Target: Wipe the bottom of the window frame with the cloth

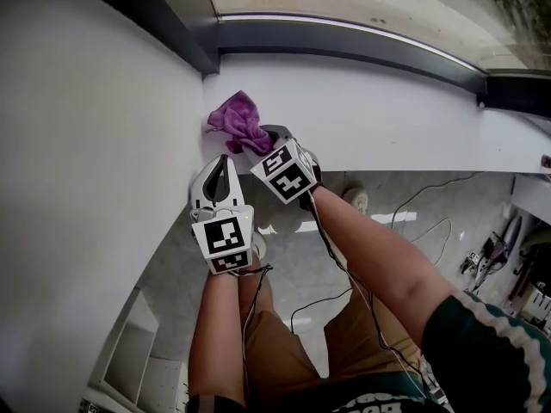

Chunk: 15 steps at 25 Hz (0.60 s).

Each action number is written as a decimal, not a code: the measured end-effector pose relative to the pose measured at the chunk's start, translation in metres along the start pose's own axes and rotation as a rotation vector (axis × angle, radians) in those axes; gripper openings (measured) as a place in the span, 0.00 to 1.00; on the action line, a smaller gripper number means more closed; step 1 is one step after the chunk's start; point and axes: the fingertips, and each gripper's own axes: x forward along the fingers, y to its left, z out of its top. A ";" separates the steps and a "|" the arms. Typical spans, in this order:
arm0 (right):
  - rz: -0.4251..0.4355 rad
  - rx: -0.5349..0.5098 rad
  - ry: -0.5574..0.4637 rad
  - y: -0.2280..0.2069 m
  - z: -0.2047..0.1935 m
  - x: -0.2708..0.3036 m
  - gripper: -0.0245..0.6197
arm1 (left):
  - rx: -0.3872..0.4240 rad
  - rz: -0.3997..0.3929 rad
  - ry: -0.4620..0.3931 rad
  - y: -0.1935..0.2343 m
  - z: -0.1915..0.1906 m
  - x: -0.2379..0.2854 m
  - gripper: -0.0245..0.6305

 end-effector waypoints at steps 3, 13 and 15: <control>-0.017 0.012 -0.090 -0.009 0.024 -0.040 0.27 | 0.036 -0.022 -0.004 -0.012 0.011 -0.016 0.05; 0.033 0.039 -0.425 0.001 0.137 -0.281 0.27 | 0.105 -0.137 -0.229 -0.091 0.174 -0.135 0.05; 0.036 0.024 -0.478 0.022 0.155 -0.343 0.27 | 0.124 -0.149 -0.258 -0.106 0.210 -0.174 0.05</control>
